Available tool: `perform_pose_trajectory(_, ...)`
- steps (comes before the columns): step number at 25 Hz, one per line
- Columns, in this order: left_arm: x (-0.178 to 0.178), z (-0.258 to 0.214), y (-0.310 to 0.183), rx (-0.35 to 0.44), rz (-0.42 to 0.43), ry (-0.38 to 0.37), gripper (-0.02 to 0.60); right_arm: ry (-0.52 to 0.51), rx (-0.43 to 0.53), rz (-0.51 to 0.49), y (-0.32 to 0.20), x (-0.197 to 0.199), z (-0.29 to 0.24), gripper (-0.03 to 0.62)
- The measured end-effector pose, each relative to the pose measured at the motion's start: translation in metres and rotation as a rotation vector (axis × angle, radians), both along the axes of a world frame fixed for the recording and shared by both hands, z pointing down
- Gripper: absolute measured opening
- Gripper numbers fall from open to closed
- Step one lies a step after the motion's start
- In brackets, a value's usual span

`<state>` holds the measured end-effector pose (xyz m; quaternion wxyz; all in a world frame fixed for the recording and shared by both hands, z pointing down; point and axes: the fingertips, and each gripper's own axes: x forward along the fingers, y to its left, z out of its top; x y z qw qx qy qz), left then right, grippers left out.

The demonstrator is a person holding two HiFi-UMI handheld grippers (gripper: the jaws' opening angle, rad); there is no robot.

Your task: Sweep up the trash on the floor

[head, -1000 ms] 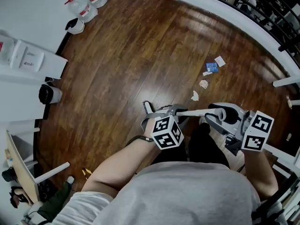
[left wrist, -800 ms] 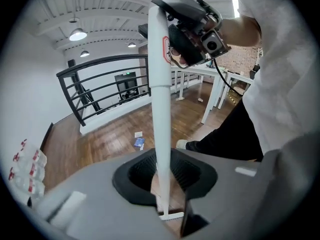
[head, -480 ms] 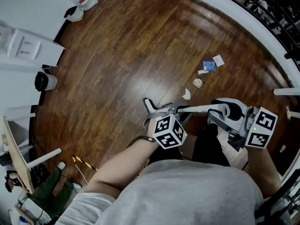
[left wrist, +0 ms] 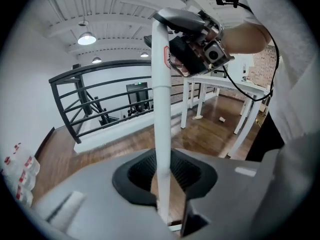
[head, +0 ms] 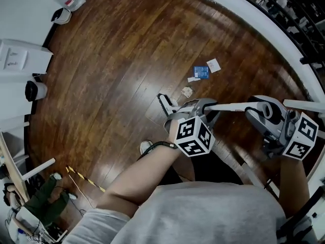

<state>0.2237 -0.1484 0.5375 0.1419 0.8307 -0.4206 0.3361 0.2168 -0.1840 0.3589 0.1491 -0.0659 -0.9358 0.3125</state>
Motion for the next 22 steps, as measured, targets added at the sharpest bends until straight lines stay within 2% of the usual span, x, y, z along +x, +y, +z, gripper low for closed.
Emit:
perform_pose_trajectory(6, 0.061, -0.007, -0.096, 0.062, 0.094, -0.011, 0.084, -0.006, 0.067, 0.090, -0.087, 0.061, -0.010, 0.126)
perform_pose_trajectory(11, 0.098, -0.023, -0.153, 0.105, 0.170, -0.016, 0.083, -0.014, 0.138, 0.150, -0.133, 0.095, -0.031, 0.126)
perform_pose_trajectory(17, 0.114, -0.044, -0.171, 0.151, 0.250, -0.007, 0.083, -0.010, 0.193, 0.220, -0.138, 0.102, -0.055, 0.129)
perform_pose_trajectory(22, 0.105, -0.046, -0.167, 0.141, 0.253, 0.002, 0.083, -0.015, 0.157, 0.245, -0.138, 0.099, -0.052, 0.132)
